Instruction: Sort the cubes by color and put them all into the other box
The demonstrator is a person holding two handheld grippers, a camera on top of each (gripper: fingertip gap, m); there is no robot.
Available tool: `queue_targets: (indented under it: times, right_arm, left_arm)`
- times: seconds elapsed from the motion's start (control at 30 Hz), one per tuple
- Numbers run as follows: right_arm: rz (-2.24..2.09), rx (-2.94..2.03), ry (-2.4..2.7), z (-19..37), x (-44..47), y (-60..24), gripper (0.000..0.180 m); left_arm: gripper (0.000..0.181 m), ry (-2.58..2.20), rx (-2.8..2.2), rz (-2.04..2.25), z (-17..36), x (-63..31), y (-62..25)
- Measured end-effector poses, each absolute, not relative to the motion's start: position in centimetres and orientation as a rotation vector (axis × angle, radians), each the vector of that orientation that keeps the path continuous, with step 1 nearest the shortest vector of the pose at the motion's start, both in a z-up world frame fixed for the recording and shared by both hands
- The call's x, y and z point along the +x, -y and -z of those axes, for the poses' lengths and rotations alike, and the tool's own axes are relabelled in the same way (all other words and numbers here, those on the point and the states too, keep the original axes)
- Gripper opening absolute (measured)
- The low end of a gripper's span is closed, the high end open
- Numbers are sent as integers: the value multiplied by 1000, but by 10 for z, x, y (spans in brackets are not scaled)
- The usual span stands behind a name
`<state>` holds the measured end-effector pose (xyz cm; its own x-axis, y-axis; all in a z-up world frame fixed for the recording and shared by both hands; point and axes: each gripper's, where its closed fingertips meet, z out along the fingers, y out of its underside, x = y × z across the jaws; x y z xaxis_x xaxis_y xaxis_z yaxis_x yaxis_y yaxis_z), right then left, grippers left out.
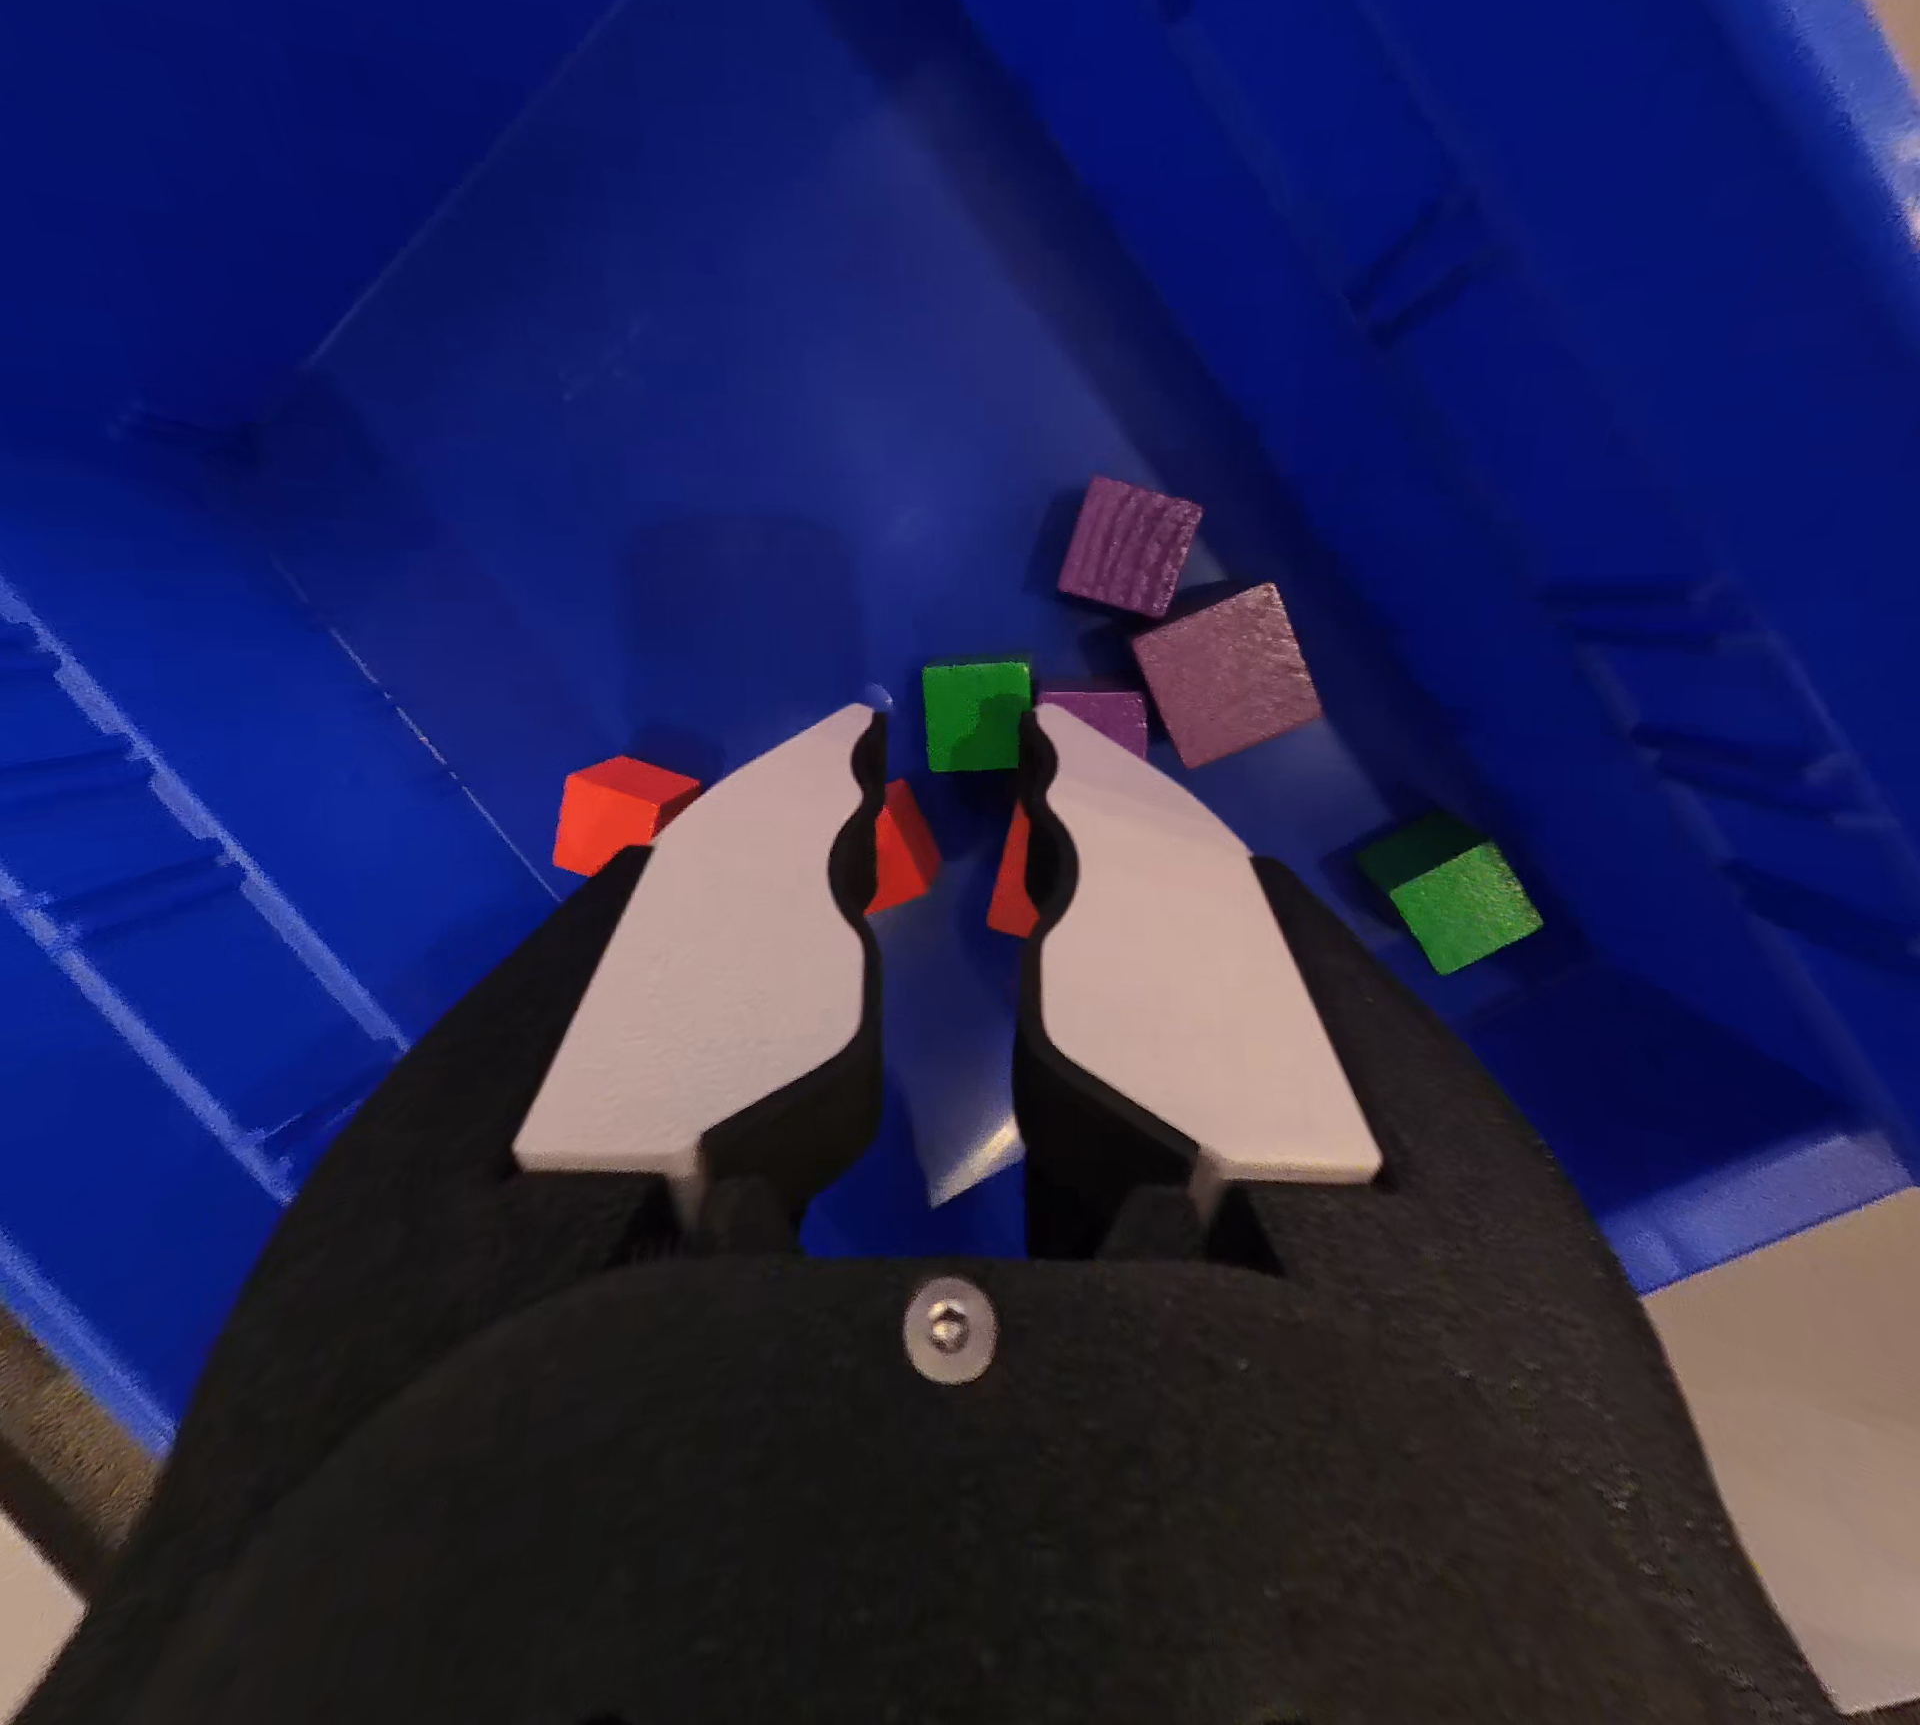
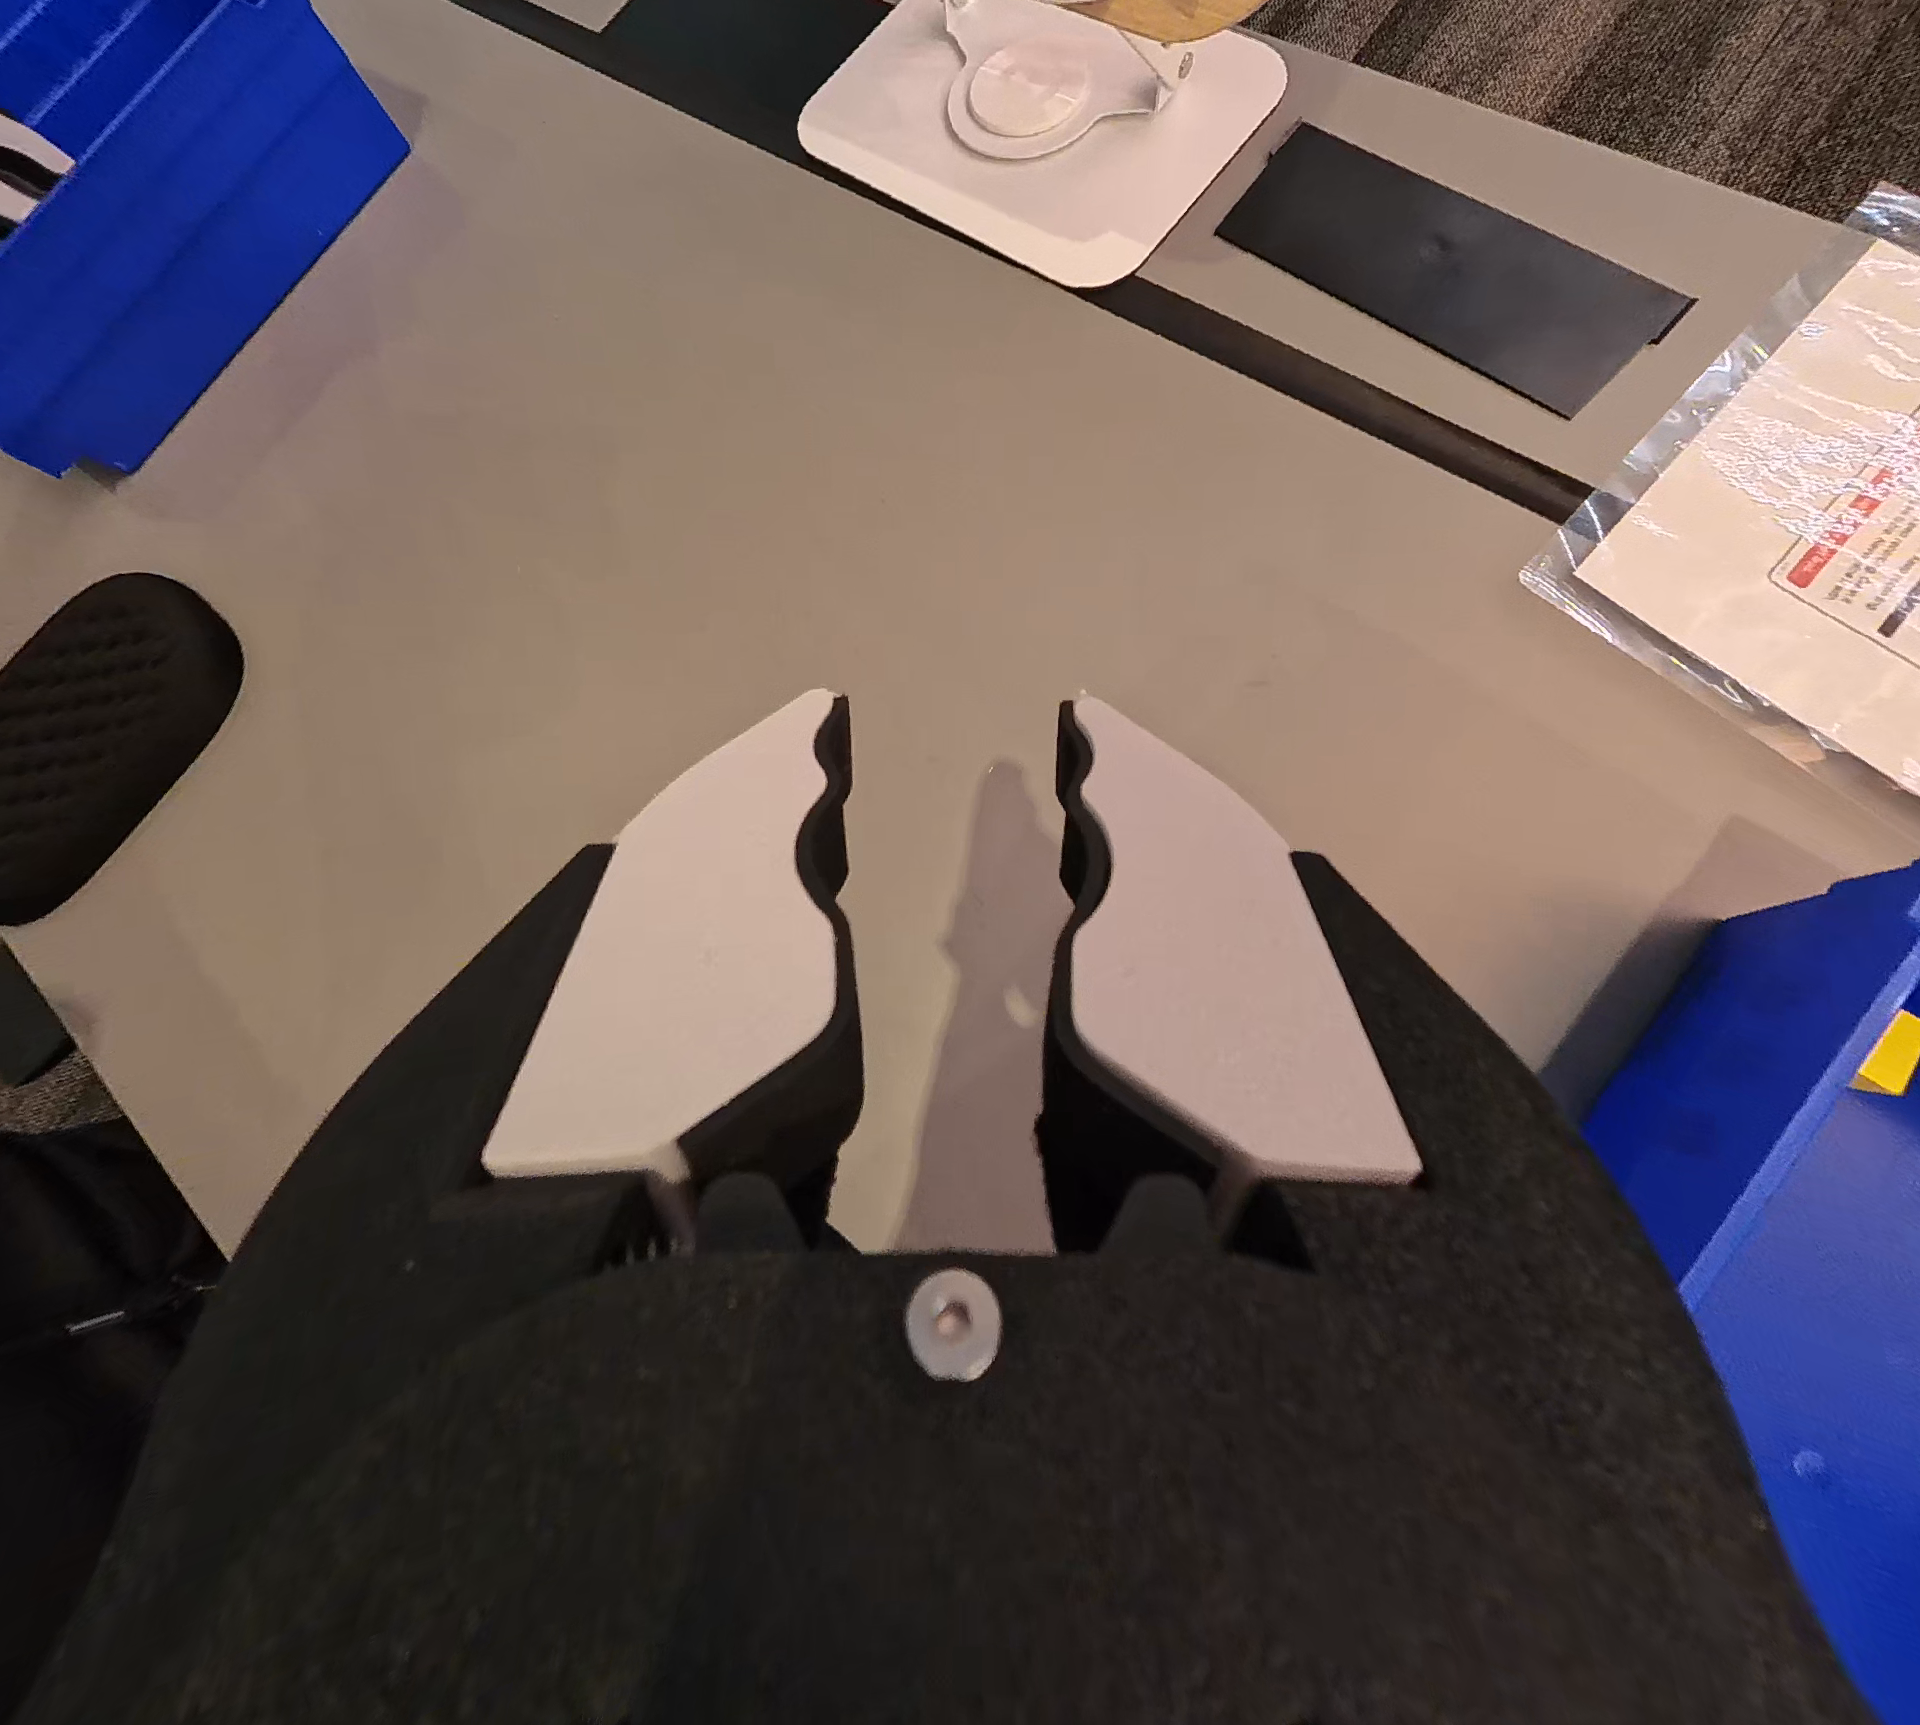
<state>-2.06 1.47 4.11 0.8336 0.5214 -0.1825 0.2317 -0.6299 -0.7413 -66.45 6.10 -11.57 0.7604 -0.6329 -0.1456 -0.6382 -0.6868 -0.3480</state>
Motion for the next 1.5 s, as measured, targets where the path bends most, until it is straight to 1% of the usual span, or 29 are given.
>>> queue_targets:
  times: [0.3,0.4,0.63,0.9,0.97,1.13,1.5]
  right_arm:
    - [-474,-2289,572,-35,-25,-14,37]
    - [-455,-2302,578,-33,-25,-15,37]
    - [-438,-2325,593,-28,-28,-16,37]
    - [-406,-2358,611,-22,-30,-16,37]
    - [-402,-2361,613,-21,-30,-17,37]
    - [-395,-2372,623,-19,-32,-17,37]
    - [-371,-2408,663,-11,-36,-16,37]
  left_arm:
    - [27,-998,-2602,44,117,-662,-60]
    - [25,-991,-2593,-9,116,-670,-66]
    - [20,-1035,-2576,86,117,-660,-65]
    - [21,-1018,-2592,170,120,-655,-63]
    - [26,-1030,-2596,173,123,-656,-59]
    - [27,-1039,-2564,75,123,-668,-63]
    - [26,-1164,-2511,25,123,-674,-53]
